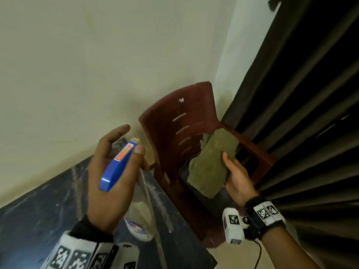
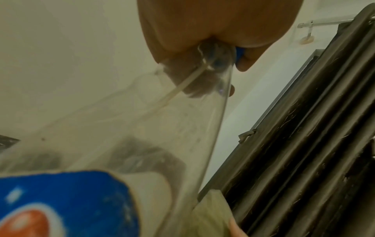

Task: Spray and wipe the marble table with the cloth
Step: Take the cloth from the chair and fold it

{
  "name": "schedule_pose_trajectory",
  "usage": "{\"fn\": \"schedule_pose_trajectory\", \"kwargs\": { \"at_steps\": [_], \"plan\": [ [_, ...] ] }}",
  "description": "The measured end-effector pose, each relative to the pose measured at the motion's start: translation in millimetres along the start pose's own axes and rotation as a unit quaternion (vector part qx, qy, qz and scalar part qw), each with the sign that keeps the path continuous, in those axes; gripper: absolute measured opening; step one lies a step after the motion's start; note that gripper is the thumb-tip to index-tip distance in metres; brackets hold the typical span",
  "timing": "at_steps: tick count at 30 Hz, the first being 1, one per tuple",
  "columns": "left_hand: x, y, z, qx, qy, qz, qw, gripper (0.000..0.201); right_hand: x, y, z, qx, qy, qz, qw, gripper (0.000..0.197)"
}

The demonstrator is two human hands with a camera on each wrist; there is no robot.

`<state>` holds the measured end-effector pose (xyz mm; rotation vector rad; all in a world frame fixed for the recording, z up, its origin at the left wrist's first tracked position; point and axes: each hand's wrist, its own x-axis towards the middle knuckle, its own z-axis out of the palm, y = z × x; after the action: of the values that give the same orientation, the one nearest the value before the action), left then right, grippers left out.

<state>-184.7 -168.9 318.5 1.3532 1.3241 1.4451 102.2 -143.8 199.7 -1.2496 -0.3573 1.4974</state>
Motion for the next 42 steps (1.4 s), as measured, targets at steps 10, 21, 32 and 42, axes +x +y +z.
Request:
{"fn": "schedule_pose_trajectory", "kwargs": {
  "at_steps": [10, 21, 32, 42],
  "plan": [
    [-122.6, 76.4, -159.9, -0.048, 0.075, 0.021, 0.996, 0.039, -220.3, 30.2, 142.6, -0.066, -0.132, -0.083, 0.986, 0.034],
    [-282.2, 113.7, -360.6, -0.005, 0.148, 0.025, 0.989, 0.042, -387.6, 149.4, 250.5, -0.114, -0.27, -0.011, 0.956, 0.039],
    [-367.4, 126.5, -440.0, -0.005, 0.198, 0.016, 0.98, 0.059, -452.5, 203.4, 322.5, -0.071, -0.335, 0.076, 0.936, 0.043],
    [-353.8, 139.5, -442.1, 0.025, 0.203, 0.018, 0.979, 0.059, -437.3, 207.5, 359.3, -0.071, -0.383, 0.086, 0.917, 0.042]
  ]
}}
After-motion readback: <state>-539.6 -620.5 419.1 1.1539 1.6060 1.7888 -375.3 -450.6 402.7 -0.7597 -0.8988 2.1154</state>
